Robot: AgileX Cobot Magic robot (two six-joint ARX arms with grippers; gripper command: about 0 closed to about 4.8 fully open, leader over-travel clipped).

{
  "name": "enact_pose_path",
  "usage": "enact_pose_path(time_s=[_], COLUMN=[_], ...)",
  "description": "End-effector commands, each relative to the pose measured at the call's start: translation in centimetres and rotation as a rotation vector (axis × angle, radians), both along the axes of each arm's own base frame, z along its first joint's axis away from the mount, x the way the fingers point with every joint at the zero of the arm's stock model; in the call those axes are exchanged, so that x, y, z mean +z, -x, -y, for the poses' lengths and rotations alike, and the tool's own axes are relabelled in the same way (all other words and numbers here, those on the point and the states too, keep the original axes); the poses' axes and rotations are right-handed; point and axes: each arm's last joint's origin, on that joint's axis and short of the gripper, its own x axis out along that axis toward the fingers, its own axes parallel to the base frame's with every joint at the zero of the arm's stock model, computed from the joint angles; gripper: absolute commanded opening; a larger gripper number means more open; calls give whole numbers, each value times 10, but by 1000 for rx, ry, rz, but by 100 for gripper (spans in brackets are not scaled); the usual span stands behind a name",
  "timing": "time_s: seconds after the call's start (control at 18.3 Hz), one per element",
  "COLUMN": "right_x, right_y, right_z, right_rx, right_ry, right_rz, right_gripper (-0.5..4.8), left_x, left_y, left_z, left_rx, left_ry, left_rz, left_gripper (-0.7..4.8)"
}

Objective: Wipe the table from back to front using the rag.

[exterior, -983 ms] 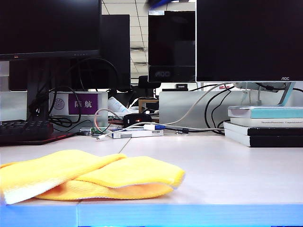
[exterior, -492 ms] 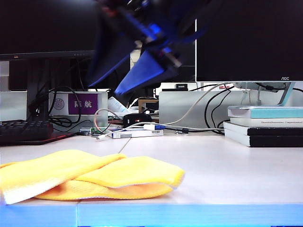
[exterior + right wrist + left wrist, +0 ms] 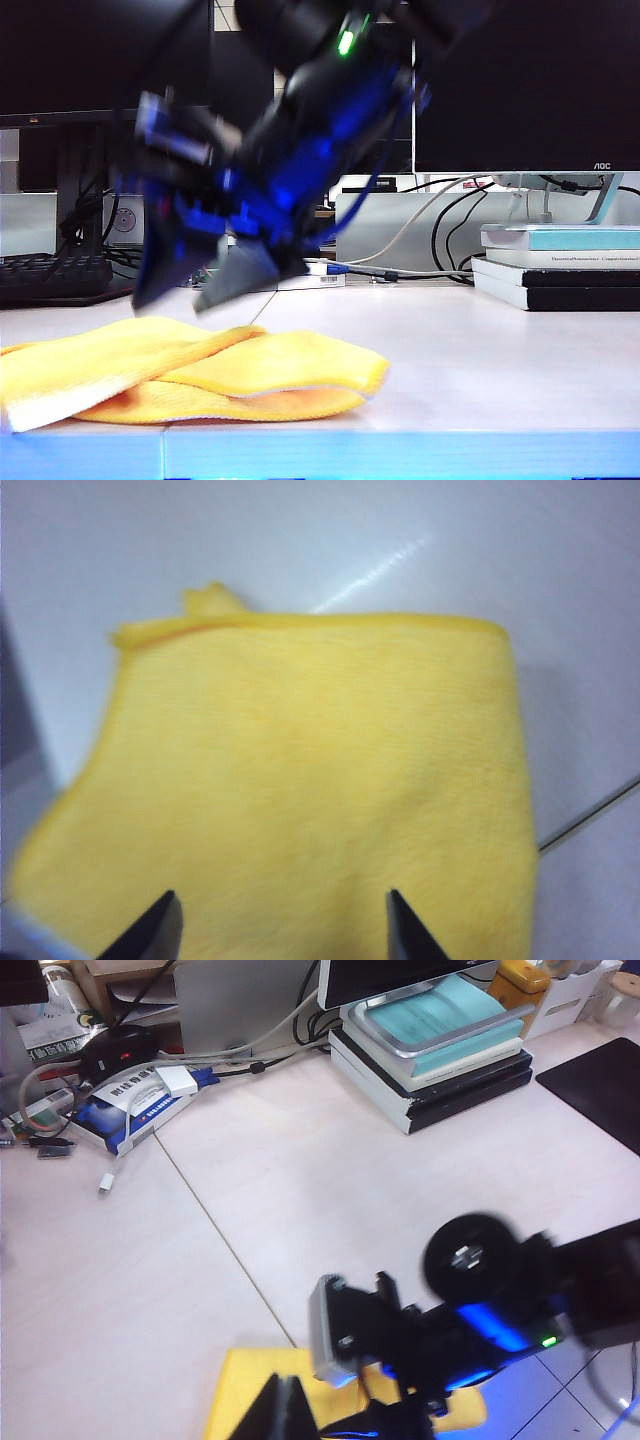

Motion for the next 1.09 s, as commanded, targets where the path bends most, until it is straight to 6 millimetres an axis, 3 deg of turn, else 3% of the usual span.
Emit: enact_pose_path(time_s=[0.05,0.16,0.27,0.33,0.38,0.6,0.93,1.09], right_x=[-21,-34,-36,-37,-41,-47,-48,-52], right_y=[-3,-2,0,1,3,7,8,11], right_z=[-6,-5,-2,-1,3,13,16,26], right_rx=[-20,-46,-70,-70,-86,-143,-316,-537], right_ry=[46,124,178,192,254,390,358,442], right_rz=[-5,-23,-23,-33,-49,-87,-201,-233], right_gripper=[266,245,80,20,-7,-7,-8,-8], left_x=[2,2,2,2,2,2,2,2], left_y=[1,1,1,1,0,0,0,1], left_z=[0,0,0,0,0,0,0,0], left_rx=[-7,-7,-7,-7,-7,-7,-7,-7], left_ry=[5,5,5,5,5,5,5,5], left_rz=[18,18,18,18,18,19,19,18], left_gripper=[-5,-6,-5,-5,-6,-6,-6,-5])
